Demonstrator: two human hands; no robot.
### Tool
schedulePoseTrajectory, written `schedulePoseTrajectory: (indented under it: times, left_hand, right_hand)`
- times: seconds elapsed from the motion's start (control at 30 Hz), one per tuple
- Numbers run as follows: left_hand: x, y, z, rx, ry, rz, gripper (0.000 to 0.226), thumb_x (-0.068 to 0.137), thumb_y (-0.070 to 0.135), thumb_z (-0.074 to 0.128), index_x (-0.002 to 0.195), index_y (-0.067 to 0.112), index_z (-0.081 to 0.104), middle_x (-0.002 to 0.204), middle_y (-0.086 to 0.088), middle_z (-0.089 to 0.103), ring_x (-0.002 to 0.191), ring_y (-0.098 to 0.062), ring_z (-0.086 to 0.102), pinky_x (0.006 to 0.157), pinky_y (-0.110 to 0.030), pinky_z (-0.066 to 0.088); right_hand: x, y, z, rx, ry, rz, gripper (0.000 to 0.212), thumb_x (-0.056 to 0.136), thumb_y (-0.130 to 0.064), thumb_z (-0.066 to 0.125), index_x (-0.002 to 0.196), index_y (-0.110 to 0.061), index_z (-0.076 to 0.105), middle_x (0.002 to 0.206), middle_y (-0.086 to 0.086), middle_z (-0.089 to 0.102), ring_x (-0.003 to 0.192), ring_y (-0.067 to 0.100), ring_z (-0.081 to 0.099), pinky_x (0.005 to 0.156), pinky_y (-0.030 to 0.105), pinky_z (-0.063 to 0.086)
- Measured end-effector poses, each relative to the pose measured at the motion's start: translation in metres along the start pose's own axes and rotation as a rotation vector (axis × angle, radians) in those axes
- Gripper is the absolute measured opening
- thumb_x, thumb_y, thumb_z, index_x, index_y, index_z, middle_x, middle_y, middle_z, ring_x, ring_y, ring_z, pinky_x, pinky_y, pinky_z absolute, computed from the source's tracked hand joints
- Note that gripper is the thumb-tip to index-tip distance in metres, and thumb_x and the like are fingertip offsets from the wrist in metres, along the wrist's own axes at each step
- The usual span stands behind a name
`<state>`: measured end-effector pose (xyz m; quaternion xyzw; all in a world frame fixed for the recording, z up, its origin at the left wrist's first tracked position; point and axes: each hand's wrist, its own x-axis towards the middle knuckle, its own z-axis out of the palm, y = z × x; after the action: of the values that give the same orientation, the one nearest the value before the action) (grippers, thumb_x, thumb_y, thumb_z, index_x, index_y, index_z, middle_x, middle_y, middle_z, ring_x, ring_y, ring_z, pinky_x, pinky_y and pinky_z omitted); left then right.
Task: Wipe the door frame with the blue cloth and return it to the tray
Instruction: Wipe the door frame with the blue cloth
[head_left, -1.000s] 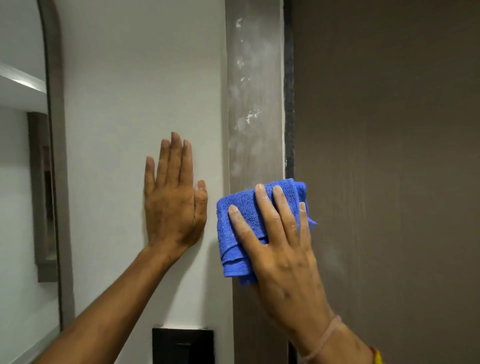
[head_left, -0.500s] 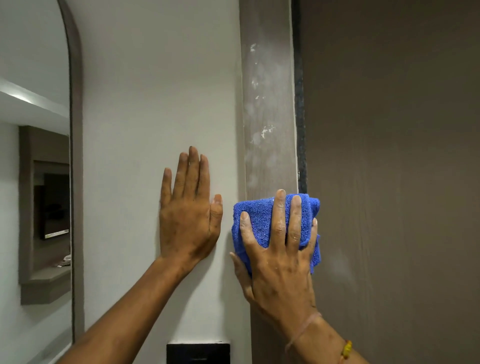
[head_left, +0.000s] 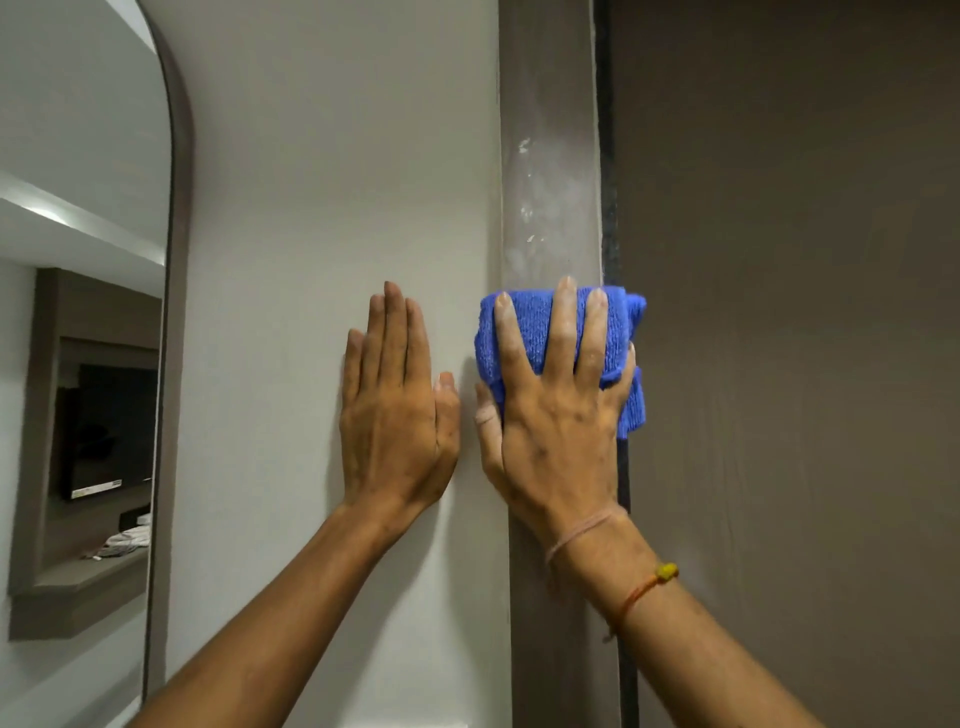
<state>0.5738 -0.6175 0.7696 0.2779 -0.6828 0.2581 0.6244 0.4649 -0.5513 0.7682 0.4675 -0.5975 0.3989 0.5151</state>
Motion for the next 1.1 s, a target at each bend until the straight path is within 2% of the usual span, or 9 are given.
schedulePoseTrajectory:
  times: [0.13, 0.2, 0.33, 0.47, 0.7, 0.8, 0.93, 1.0, 1.1]
  left_hand:
    - [0.031, 0.006, -0.002, -0.019, 0.041, 0.039, 0.061, 0.091, 0.025, 0.023, 0.145, 0.0, 0.011, 0.156, -0.018, 0.008, 0.145, -0.024, 0.003, 0.119, -0.04, 0.005]
    - [0.036, 0.004, 0.002, 0.02, 0.01, 0.061, 0.06, 0.091, 0.025, 0.023, 0.145, 0.003, 0.008, 0.156, -0.016, 0.005, 0.145, -0.023, 0.0, 0.119, -0.041, 0.005]
    - [0.037, 0.002, 0.006, 0.107, -0.035, 0.102, 0.061, 0.091, 0.031, 0.013, 0.145, 0.004, 0.005, 0.157, -0.014, 0.004, 0.145, -0.022, -0.002, 0.119, -0.041, 0.004]
    - [0.038, 0.002, 0.005, 0.121, -0.044, 0.106, 0.061, 0.091, 0.031, 0.014, 0.145, 0.004, 0.008, 0.156, -0.015, 0.009, 0.144, -0.023, 0.001, 0.119, -0.041, 0.004]
    - [0.036, 0.002, 0.004, 0.127, -0.047, 0.109, 0.059, 0.092, 0.029, 0.016, 0.145, 0.001, 0.013, 0.155, -0.017, 0.012, 0.144, -0.025, 0.006, 0.118, -0.042, 0.007]
    - [0.035, 0.003, 0.002, 0.126, -0.044, 0.103, 0.059, 0.092, 0.029, 0.016, 0.144, 0.0, 0.015, 0.155, -0.018, 0.014, 0.144, -0.026, 0.008, 0.118, -0.043, 0.009]
    - [0.034, 0.002, 0.002, 0.129, -0.05, 0.103, 0.06, 0.091, 0.028, 0.016, 0.144, 0.001, 0.014, 0.154, -0.018, 0.015, 0.144, -0.027, 0.009, 0.118, -0.043, 0.01]
    - [0.033, 0.002, 0.002, 0.13, -0.055, 0.103, 0.06, 0.091, 0.029, 0.016, 0.144, 0.002, 0.013, 0.155, -0.017, 0.014, 0.144, -0.026, 0.008, 0.118, -0.044, 0.011]
    - [0.033, 0.001, 0.002, 0.138, -0.049, 0.104, 0.06, 0.091, 0.03, 0.017, 0.144, 0.002, 0.013, 0.155, -0.016, 0.014, 0.144, -0.027, 0.008, 0.118, -0.045, 0.012]
  right_hand:
    - [-0.042, 0.001, 0.003, -0.017, -0.043, -0.02, 0.075, 0.081, -0.048, 0.043, 0.147, -0.027, 0.016, 0.155, 0.022, 0.018, 0.142, 0.043, 0.01, 0.103, 0.071, 0.025]
    - [-0.05, 0.003, 0.003, -0.04, -0.056, -0.027, 0.073, 0.08, -0.048, 0.04, 0.146, -0.026, 0.02, 0.153, 0.021, 0.025, 0.141, 0.042, 0.016, 0.101, 0.07, 0.029]
    - [-0.041, 0.005, -0.001, -0.034, -0.067, -0.045, 0.07, 0.081, -0.049, 0.036, 0.145, -0.025, 0.025, 0.15, 0.02, 0.033, 0.138, 0.041, 0.023, 0.099, 0.069, 0.03]
    - [-0.019, 0.008, -0.005, -0.031, -0.061, -0.086, 0.071, 0.08, -0.048, 0.038, 0.145, -0.024, 0.025, 0.15, 0.018, 0.034, 0.139, 0.04, 0.026, 0.101, 0.068, 0.029]
    - [0.04, 0.003, -0.014, 0.016, -0.047, -0.035, 0.074, 0.084, -0.047, 0.026, 0.148, -0.014, 0.008, 0.157, 0.015, 0.015, 0.144, 0.035, 0.009, 0.11, 0.066, 0.015]
    - [0.011, 0.0, -0.011, 0.028, -0.04, -0.002, 0.077, 0.083, -0.043, 0.036, 0.148, -0.009, 0.013, 0.157, 0.015, 0.017, 0.145, 0.033, 0.009, 0.111, 0.065, 0.018]
    - [-0.016, 0.003, -0.009, -0.02, -0.075, 0.005, 0.075, 0.079, -0.046, 0.035, 0.145, -0.01, 0.026, 0.153, 0.016, 0.029, 0.141, 0.037, 0.021, 0.102, 0.065, 0.034]
    - [-0.014, 0.003, -0.009, -0.019, -0.071, 0.024, 0.073, 0.081, -0.049, 0.031, 0.144, -0.012, 0.028, 0.152, 0.016, 0.03, 0.14, 0.039, 0.021, 0.101, 0.067, 0.034]
    - [-0.012, 0.001, -0.008, -0.013, -0.066, 0.07, 0.072, 0.089, -0.061, 0.016, 0.146, -0.018, 0.023, 0.154, 0.02, 0.02, 0.141, 0.044, 0.011, 0.106, 0.067, 0.026]
